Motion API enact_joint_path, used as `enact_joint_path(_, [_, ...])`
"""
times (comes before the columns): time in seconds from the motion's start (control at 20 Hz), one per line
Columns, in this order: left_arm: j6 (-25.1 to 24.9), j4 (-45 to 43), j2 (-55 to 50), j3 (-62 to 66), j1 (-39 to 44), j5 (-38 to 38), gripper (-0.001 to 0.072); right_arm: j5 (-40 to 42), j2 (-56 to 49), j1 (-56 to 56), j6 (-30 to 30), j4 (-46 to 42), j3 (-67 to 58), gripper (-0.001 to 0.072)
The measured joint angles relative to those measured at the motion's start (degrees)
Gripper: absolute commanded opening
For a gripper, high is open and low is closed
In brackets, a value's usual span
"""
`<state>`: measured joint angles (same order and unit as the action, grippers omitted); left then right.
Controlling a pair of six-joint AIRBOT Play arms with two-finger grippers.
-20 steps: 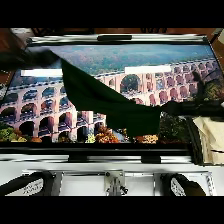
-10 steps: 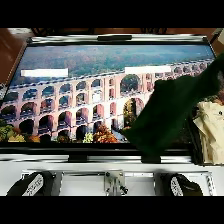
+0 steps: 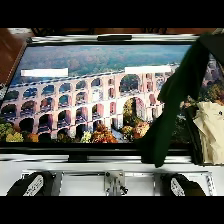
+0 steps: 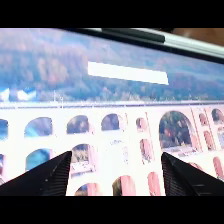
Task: Fold the shirts.
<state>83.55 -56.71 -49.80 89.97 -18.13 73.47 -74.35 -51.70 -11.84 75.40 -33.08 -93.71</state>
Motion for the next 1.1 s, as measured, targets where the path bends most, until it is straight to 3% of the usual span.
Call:
enact_joint_path(0.2, [1.8, -1.1, -0.4, -5.1, 0.7, -1.1, 0.0658, 10.4, -11.0, 17.8, -0.2, 0.0, 0.0, 0.0073])
enact_joint_path(0.35, [2.3, -6.6, -0.5, -6.3, 0.8, -0.9, 0.0658, 15.5, -20.5, 30.7, -0.4, -1.6, 0.0, 0.0088])
enact_joint_path(0.4, [2.4, -9.2, -0.5, -6.6, 0.9, -0.6, 0.0658, 16.4, -23.6, 34.6, -0.4, -1.7, 0.0, 0.015])
enact_joint_path(0.45, [2.5, -11.9, -0.5, -7.0, 0.9, -0.3, 0.0658, 17.0, -26.3, 37.8, 0.0, -1.8, 0.0, 0.0546])
enact_joint_path(0.5, [2.7, -14.3, -0.6, -7.5, 0.9, -0.1, 0.0658, 17.4, -29.0, 41.0, 0.1, -1.8, 0.0, 0.062])
enact_joint_path(0.75, [3.5, -18.4, -1.3, -14.4, 0.9, 0.3, 0.0658, 12.6, -34.9, 48.0, 2.1, -3.5, 0.0, 0.062])
enact_joint_path(1.1, [2.5, -7.1, -4.9, -27.8, 4.1, -2.8, 0.0658, -1.7, -29.3, 37.0, 10.6, -20.2, -0.1, 0.062])
